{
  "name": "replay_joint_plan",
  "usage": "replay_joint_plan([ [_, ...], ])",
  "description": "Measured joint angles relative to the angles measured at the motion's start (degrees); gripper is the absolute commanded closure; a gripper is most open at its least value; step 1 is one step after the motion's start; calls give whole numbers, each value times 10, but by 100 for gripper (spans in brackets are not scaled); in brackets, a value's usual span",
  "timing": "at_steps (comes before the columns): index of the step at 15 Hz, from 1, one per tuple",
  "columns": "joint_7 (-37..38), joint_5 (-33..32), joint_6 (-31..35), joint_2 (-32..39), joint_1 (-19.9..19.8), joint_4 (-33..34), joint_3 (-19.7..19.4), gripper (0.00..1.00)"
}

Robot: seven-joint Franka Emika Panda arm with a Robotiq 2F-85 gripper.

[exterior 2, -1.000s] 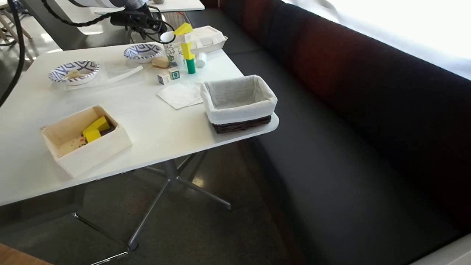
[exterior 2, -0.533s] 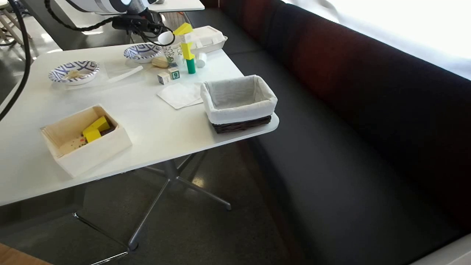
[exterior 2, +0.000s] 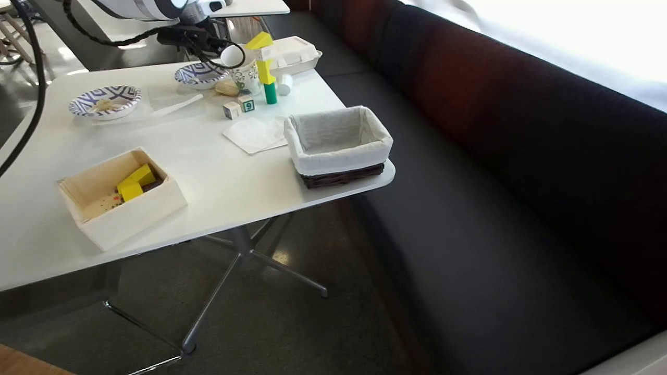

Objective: Get the fork and move one white object in the bowl to the right to the one on the left

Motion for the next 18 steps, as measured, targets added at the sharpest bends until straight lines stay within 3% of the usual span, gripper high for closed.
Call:
replay_joint_plan([
  [18, 36, -7, -199, -27, 29, 24, -17, 0],
])
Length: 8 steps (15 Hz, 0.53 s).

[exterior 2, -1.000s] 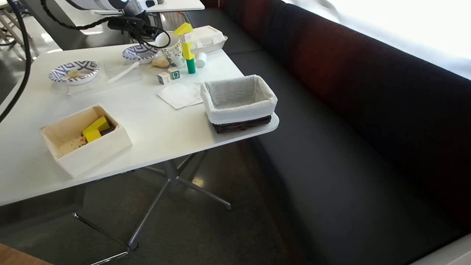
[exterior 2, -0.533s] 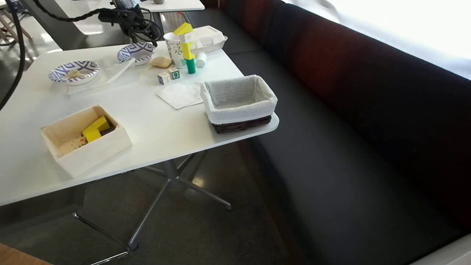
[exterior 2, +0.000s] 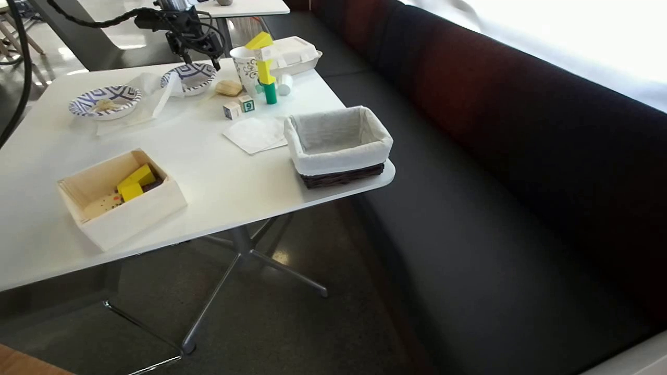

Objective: Get the fork and move one white object in the bowl to the right to the one on the left

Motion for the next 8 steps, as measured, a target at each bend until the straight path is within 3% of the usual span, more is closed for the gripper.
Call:
replay_joint_plan([
  [8, -9, -2, -59, -1, 0, -5, 0, 0],
])
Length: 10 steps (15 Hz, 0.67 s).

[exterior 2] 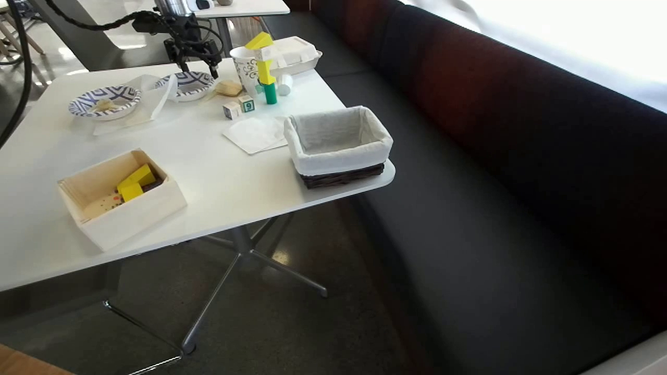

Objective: Get the fork and move one white object in the bowl to the right to the one on the left

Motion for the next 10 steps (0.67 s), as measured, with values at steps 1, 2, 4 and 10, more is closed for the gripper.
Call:
replay_joint_plan([
  [1, 0, 0, -9, -1, 0, 0, 0, 0],
  [2, 0, 0, -17, -2, 0, 0, 0, 0],
  [4, -4, -4, -17, -3, 0, 0, 0, 0],
  [10, -88, -29, 110, -27, 2, -2, 16, 0],
])
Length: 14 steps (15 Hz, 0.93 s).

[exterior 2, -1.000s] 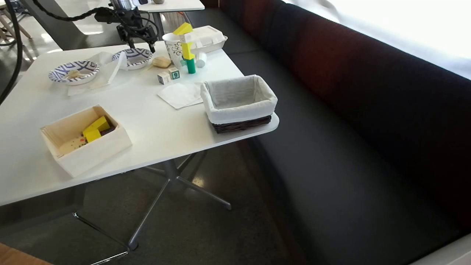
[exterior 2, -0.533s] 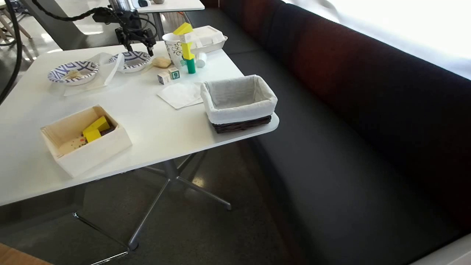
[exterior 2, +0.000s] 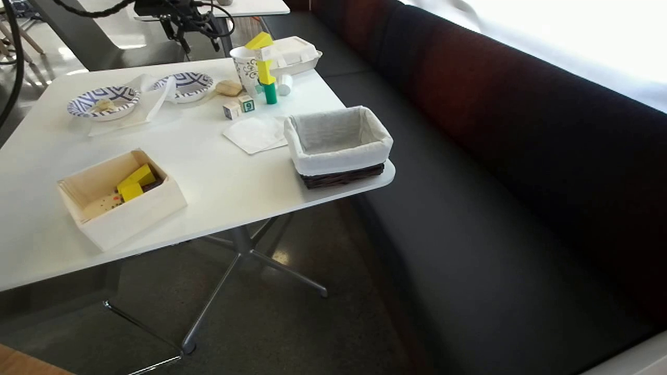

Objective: Get the fork and move one white object in the bowl to the right to the one on the left

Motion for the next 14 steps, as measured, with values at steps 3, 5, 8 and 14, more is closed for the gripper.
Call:
replay_joint_plan([
  [3, -78, 21, -1, -59, -14, -46, 51, 0],
  [5, -132, 39, -8, -110, -31, -91, 86, 0],
  [8, -217, 63, -30, -181, -63, -159, 130, 0],
  [14, -376, 141, -116, -311, -129, -287, 164, 0],
])
